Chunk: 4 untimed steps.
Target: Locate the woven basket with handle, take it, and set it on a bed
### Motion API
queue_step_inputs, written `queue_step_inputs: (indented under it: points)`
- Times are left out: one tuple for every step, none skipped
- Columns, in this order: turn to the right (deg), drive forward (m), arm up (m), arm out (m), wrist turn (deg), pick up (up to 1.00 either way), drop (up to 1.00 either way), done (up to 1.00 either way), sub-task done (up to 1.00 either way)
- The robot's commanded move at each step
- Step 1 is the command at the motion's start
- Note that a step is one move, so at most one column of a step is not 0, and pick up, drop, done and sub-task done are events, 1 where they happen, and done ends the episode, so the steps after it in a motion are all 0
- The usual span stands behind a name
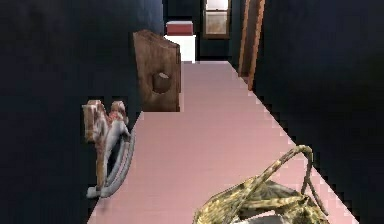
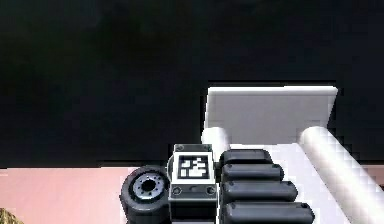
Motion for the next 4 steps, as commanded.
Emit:
queue_step_inputs:
  points:
    - [0.0, 0.05, 0.0, 0.0, 0.0, 0.0, 0.0, 0.0, 0.0]
    - [9.0, 0.0, 0.0, 0.0, 0.0, 0.0, 0.0, 0.0, 0.0]
    - [0.0, 1.0, 0.0, 0.0, 0.0, 0.0, 0.0, 0.0, 0.0]
    - [0.0, 1.0, 0.0, 0.0, 0.0, 0.0, 0.0, 0.0, 0.0]
